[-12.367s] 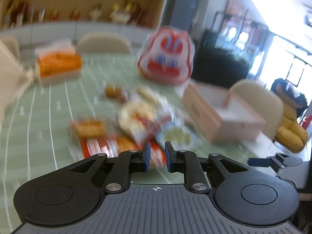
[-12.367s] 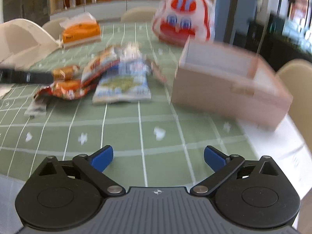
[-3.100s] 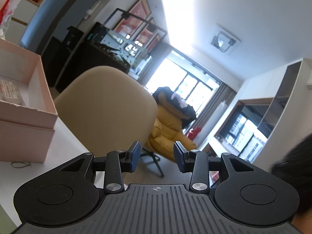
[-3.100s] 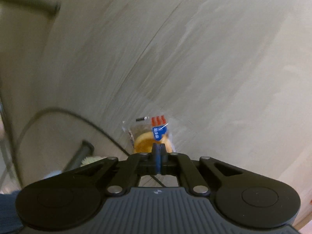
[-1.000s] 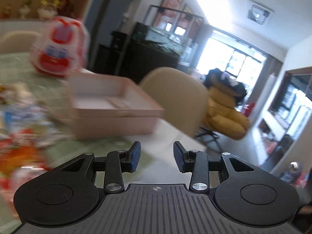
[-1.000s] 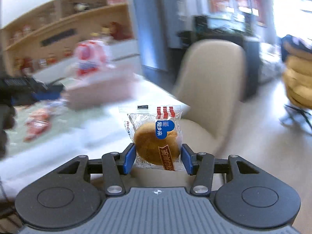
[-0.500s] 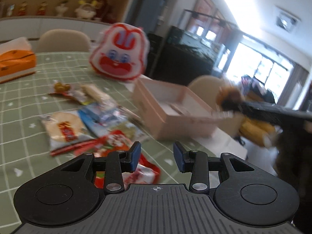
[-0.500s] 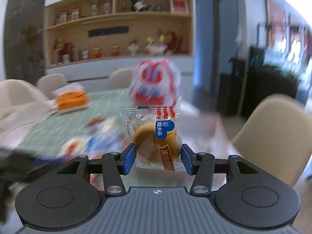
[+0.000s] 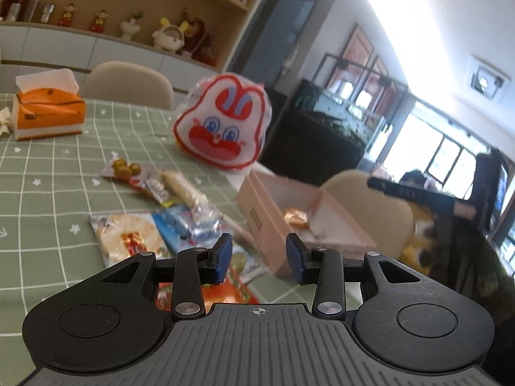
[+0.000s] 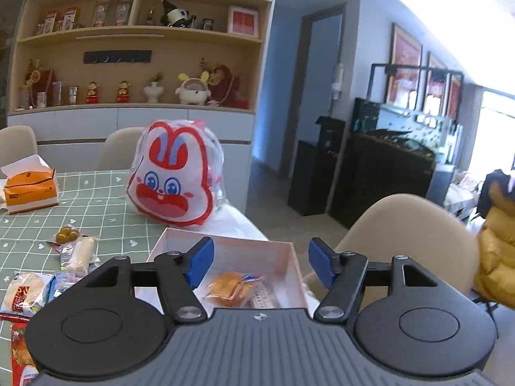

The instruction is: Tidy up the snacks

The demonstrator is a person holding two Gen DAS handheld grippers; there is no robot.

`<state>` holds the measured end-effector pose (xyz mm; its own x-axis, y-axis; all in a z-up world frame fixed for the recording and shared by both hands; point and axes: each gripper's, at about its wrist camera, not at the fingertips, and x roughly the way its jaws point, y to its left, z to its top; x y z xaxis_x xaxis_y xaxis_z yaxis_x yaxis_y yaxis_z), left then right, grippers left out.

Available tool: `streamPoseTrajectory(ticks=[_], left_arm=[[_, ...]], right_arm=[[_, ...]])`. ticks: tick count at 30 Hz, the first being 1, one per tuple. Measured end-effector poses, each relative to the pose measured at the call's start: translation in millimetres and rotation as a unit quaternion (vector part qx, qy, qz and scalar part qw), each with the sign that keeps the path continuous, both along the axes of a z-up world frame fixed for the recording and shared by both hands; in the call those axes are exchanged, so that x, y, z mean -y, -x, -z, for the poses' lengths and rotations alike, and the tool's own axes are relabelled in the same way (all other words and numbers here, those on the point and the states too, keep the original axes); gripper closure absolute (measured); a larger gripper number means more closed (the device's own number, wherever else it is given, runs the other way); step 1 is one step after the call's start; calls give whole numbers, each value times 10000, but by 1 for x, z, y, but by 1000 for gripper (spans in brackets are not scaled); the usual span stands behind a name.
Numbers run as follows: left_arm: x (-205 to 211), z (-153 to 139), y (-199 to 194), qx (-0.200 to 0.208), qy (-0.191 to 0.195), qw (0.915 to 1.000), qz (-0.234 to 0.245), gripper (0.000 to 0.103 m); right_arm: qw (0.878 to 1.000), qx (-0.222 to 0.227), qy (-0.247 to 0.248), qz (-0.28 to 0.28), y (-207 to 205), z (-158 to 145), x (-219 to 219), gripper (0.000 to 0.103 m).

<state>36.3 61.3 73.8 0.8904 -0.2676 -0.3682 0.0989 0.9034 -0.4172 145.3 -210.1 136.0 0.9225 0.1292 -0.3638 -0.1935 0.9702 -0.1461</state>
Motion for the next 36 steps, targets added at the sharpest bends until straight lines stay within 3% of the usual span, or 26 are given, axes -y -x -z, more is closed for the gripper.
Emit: streamPoseTrajectory(ticks=[4,7,9,12,15,19,24,28,32,36], left_arm=[[3,-3,-2,-68,-223,9997,-24,61],[9,3,-14,-493,-734,9960,150,61],[6,11,-25,-823,-862,9926,232,61],[-5,22,-43,-1099,-823,9903,197,61],[-17,29,-55,-1129,-829,9900,171,61],[-47,31,-61,-1091,-480,9929,-22,61],[-84,36,-67,-1018,-524,9916,-596,61],[-109,53,-74,-1127,-37,9902,-827,61],[-112,56,-76,-1146,-48,9898,-841,61],[-111,34,-85,-862,-64,9903,-1091,61]], right_arm=[[9994,-184,-244,-152,20,-5,2,37],[9966,-569,-425,-413,26,7,-4,37],[9902,-1011,-664,-705,29,23,-9,37],[9781,-1570,-867,-1055,32,49,-22,37],[9692,-1786,-825,-1482,45,71,-40,37],[9569,-2027,-760,-1937,55,91,-68,35],[9525,-1974,-338,-2296,54,106,-109,34],[9405,-2193,-337,-2572,50,115,-128,34],[9412,-2052,-168,-2677,61,117,-125,41],[9461,-1941,-126,-2591,69,117,-102,41]])
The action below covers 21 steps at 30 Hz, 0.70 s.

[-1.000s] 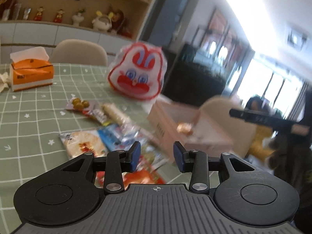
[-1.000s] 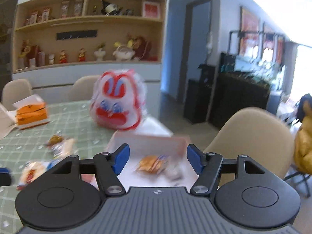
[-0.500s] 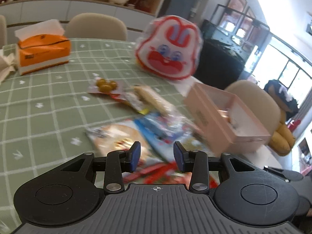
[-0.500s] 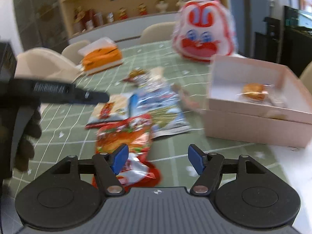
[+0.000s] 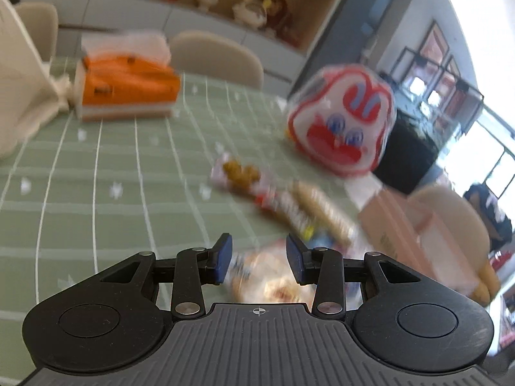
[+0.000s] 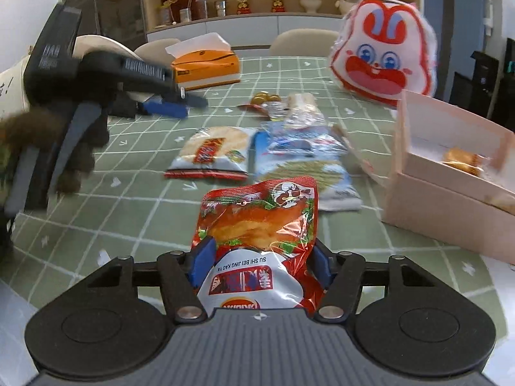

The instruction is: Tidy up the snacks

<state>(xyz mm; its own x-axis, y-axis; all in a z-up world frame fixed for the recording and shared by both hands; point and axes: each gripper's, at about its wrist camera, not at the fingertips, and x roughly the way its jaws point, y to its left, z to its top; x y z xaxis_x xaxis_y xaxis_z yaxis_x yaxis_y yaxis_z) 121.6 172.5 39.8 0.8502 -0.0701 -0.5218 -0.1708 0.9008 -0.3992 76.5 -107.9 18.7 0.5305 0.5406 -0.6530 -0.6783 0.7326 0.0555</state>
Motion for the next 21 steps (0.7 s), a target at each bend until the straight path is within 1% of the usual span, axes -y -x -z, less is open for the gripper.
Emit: streamPoseTrajectory(ticks=[2,3,5,6,7,8,10,11,13,14,15,17,18,19,21], left_arm=[[5,-12,-16,69,-97,9998,-131,61],[6,-14,-30,48,-89,9999,-111,61],[7,-15,-65,24,-79,10000,-49,61],[8,-13,-83,-4,-182,9998,-94,61],[9,-10,-97,-24,-349,9992,-205,61],[12,-5,-114,-58,-635,9974,-338,61],[16,6,-146,-327,-1180,9919,-350,61],[17,12,-158,-467,-1344,9893,-307,61],[18,24,-173,-775,-1502,9854,-185,61],[18,27,-176,-840,-1606,9832,-194,57],[17,28,-174,-839,-1643,9827,-153,57],[18,27,-167,-847,-1639,9828,112,57],[19,26,-160,-891,-1698,9809,322,61],[21,27,-156,-943,-1769,9784,500,62],[26,30,-136,-1011,-2091,9695,787,63]], right_arm=[[9999,106,-63,39,2,1,11,41],[9998,76,-149,50,2,2,15,41],[9991,-6,-418,86,-1,0,24,40],[9985,-22,-535,82,-1,0,27,39],[9979,-41,-644,91,-1,0,30,38],[9973,-42,-723,119,-1,-1,33,37],[9960,-12,-878,144,1,-2,38,36],[9953,-12,-957,138,1,-2,41,35],[9947,-31,-1018,139,1,-2,43,34],[9945,-48,-1041,129,1,-2,44,34],[9943,-69,-1060,120,0,-2,44,33],[9941,-123,-1072,94,-2,-1,44,33],[9939,-155,-1087,63,-2,-1,44,33],[9938,-190,-1097,40,-4,0,44,33],[9939,-260,-1068,42,-6,1,42,33]])
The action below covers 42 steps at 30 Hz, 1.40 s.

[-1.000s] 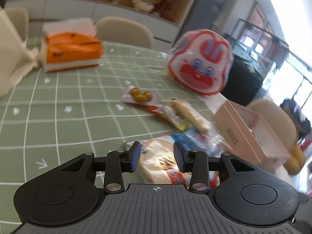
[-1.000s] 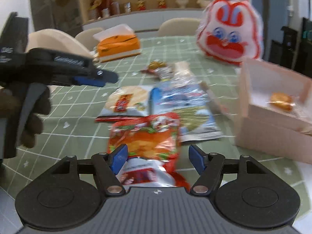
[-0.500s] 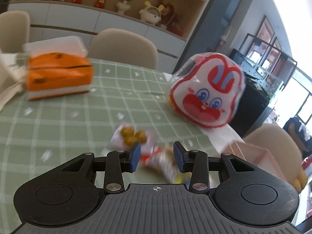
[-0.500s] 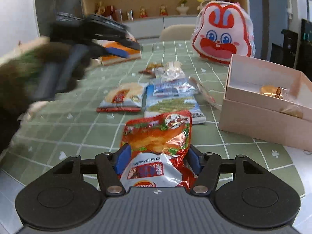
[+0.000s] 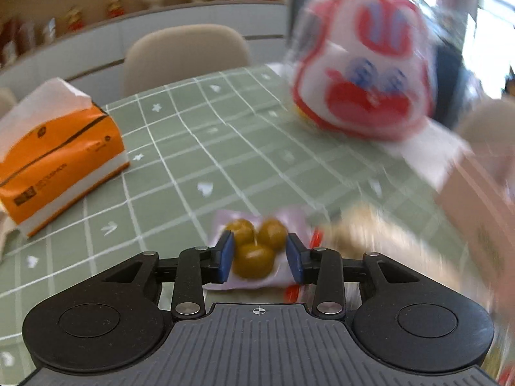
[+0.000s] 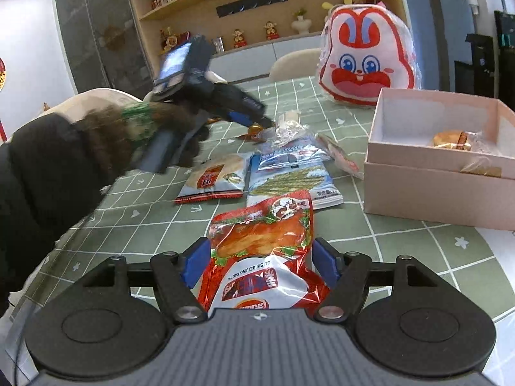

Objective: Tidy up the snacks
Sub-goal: 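Lift the purple sweets packet with the left tool while the right tool reaches the clear packets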

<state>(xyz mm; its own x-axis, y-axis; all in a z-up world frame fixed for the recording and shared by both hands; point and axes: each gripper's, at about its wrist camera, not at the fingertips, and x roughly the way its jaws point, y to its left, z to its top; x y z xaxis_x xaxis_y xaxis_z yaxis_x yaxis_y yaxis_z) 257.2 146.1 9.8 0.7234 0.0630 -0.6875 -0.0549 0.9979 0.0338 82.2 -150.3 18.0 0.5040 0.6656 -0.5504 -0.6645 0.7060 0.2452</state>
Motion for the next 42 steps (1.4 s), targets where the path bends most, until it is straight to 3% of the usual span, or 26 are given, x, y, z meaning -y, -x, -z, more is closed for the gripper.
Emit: streamPoseTrajectory(ticks=[2,8,13,15,19,22,26,29,31,35,42], left_arm=[[1,5,20,-48,-150,9997,206,66],[-16,9,58,162,167,9994,257,72],[-30,-10,57,805,923,9925,-33,73],[-28,-11,44,656,863,9939,-184,73],[-12,2,19,146,392,9981,-445,70],[-1,10,16,298,-53,9984,-487,64],[-8,11,10,372,175,9967,-694,65],[-13,13,14,455,327,9963,-654,66],[-15,11,22,461,422,9970,-451,72],[-25,9,51,421,459,9977,-266,72],[-53,6,117,499,849,9949,-215,72]], right_arm=[[10000,-31,64,47,-1,1,-2,33],[9991,-16,329,266,-2,4,-8,33],[9985,-37,425,345,-3,5,-9,33],[9985,-60,416,360,-4,5,-9,33],[9985,-63,399,371,-5,5,-8,33],[9983,-48,454,361,-4,5,-9,32],[9960,309,716,435,5,-3,-16,32],[9950,597,741,302,6,-26,-22,32],[9956,622,656,261,-2,-43,-28,30],[9983,321,419,229,-38,-66,-46,30],[9945,311,851,532,-106,-52,-111,30]])
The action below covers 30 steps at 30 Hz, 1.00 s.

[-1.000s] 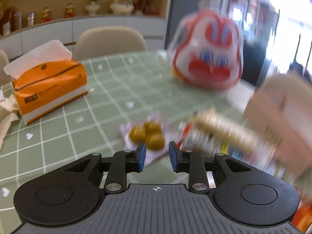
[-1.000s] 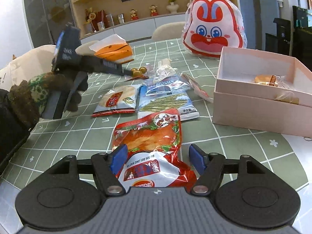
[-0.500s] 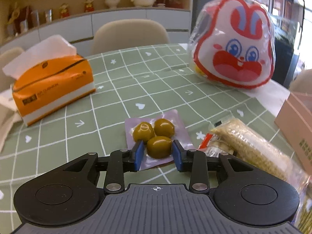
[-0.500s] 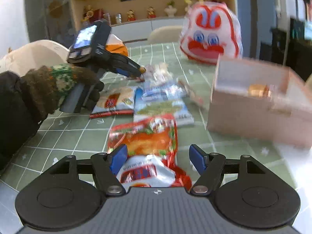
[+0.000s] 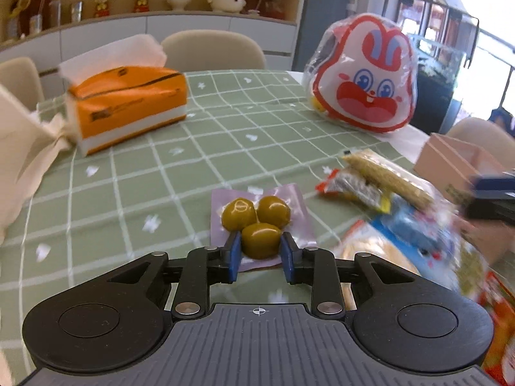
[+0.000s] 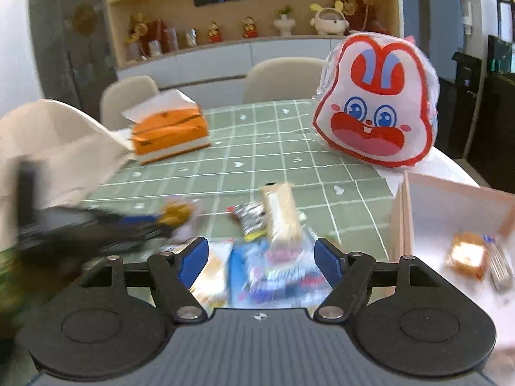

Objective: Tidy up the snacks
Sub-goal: 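Lift the purple sweets packet with the left tool while the right tool reaches the clear packets, then hold the sweets packet up in the left tool while the right tool grasps the yellow stick packet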

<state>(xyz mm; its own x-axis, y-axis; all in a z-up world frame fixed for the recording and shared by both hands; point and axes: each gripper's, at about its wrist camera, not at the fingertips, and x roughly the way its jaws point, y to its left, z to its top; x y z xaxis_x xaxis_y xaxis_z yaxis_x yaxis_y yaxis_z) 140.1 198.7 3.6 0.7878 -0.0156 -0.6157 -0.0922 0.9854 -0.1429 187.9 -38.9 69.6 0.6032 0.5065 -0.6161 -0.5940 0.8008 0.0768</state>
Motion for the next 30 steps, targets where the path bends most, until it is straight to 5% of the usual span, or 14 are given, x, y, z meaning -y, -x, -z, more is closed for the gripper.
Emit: streamPoseTrajectory(ticks=[3,4,5,8,16,19,23,27,30], left_arm=[[-3,-1,19,23,81,9999,107,72],[-3,-1,24,45,101,9998,153,72],[-2,-2,30,81,102,9997,191,72],[1,-5,46,240,161,9993,232,73],[31,-28,97,719,303,9927,921,73],[64,-35,119,771,202,9844,1568,73],[112,-30,137,493,21,9687,2432,72],[137,-23,141,336,-220,9634,2650,72],[147,-19,137,167,-395,9662,2542,72]], right_arm=[[9992,16,286,261,-28,18,-21,36],[9990,-84,320,298,-36,23,-24,59],[9986,-261,360,285,-42,28,-25,68],[9992,-134,338,156,-26,21,-19,70],[9967,376,169,-701,94,-18,51,70],[9966,510,348,-553,123,-9,82,89],[9975,501,497,-54,141,6,117,89],[9985,368,398,100,152,10,134,84],[9977,513,432,109,157,10,135,52]])
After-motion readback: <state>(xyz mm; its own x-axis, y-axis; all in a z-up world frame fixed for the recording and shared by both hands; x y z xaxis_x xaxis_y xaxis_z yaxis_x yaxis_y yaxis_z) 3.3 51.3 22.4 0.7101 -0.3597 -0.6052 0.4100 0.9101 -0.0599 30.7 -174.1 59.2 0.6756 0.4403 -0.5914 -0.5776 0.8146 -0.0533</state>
